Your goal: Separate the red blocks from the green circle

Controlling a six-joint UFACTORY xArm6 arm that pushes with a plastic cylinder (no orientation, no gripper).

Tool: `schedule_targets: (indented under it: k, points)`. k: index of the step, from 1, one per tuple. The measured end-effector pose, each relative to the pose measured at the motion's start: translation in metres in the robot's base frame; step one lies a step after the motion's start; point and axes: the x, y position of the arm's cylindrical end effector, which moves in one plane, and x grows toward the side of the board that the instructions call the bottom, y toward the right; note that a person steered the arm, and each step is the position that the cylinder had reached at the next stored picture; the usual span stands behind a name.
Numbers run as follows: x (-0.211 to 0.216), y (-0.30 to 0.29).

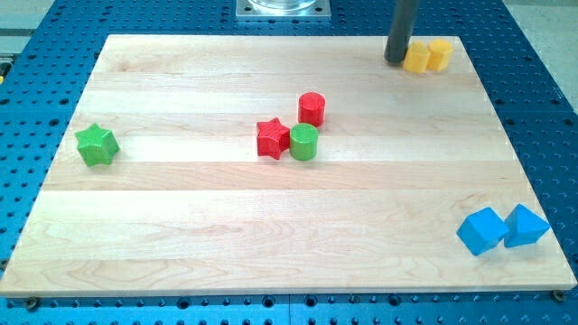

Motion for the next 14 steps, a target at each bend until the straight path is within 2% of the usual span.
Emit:
schedule_targets:
  k: [2,3,4,5,8,9,11,12,14]
  points:
    - [0.0,-0.001]
    - [0.006,-0.053]
    - [0.044,-0.085]
    - [0.095,-0.084]
    - [0.144,-0.125]
    - [0.189,-0.123]
    - [0.192,-0.157]
    - [0.191,-0.138]
    - [0.158,-0.139]
